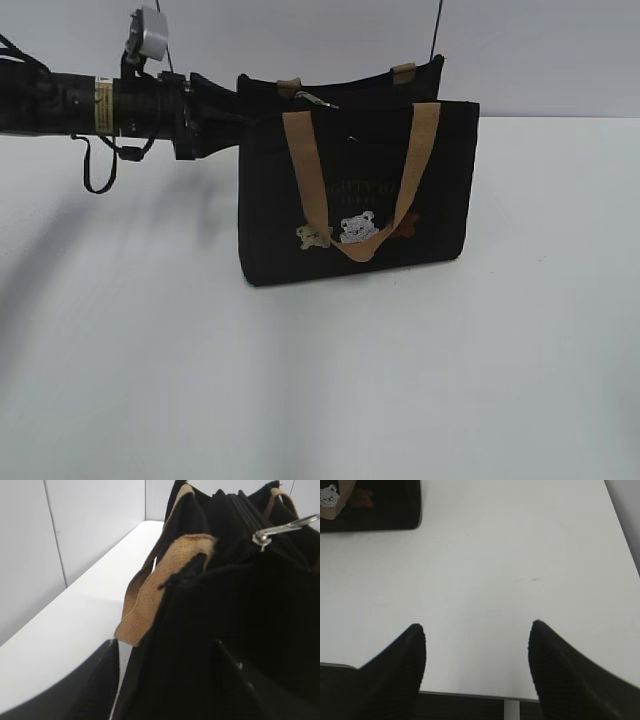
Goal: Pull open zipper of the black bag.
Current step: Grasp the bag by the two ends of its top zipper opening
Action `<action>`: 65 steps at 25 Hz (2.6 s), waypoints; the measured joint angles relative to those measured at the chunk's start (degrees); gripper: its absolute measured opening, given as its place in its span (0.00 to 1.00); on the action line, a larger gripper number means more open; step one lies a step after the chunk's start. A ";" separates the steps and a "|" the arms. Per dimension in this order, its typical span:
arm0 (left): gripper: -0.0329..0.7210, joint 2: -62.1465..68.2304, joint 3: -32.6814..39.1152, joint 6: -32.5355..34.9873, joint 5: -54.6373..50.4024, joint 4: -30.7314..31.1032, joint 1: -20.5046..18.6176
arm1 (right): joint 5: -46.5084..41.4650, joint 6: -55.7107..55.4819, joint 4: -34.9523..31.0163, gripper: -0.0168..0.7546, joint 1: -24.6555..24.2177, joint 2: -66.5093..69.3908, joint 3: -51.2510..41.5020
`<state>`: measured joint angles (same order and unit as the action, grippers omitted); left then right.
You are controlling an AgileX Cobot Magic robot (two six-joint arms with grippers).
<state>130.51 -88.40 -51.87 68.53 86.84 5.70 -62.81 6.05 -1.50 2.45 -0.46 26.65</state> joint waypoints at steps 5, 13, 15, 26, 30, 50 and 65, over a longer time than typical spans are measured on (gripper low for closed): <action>0.47 0.93 -0.42 0.00 -0.15 -0.05 0.71 | 0.00 0.00 0.00 0.65 0.00 0.00 0.00; 0.07 0.93 -0.46 0.00 -1.56 -0.33 0.96 | 0.00 0.00 0.00 0.65 0.00 0.00 0.00; 0.06 0.93 -0.46 0.00 -1.51 -0.26 0.96 | 0.00 0.00 0.00 0.65 0.00 0.00 0.00; 0.06 0.93 -0.46 0.17 -1.14 -0.19 0.96 | 0.00 0.00 0.00 0.65 0.00 0.00 0.00; 0.06 0.93 -0.46 0.17 -1.09 -0.15 1.02 | 0.00 0.14 0.00 0.65 0.00 0.00 0.00; 0.06 0.93 -0.46 0.17 -0.30 -0.07 1.08 | 15.47 28.67 -16.29 0.65 0.00 42.44 17.41; 0.06 0.93 -0.46 0.17 -0.26 -0.08 1.25 | 19.07 47.45 -23.80 0.65 12.96 79.98 44.24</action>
<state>131.44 -88.85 -51.70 68.27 86.76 6.95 -43.74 53.50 -25.30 15.41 79.52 70.89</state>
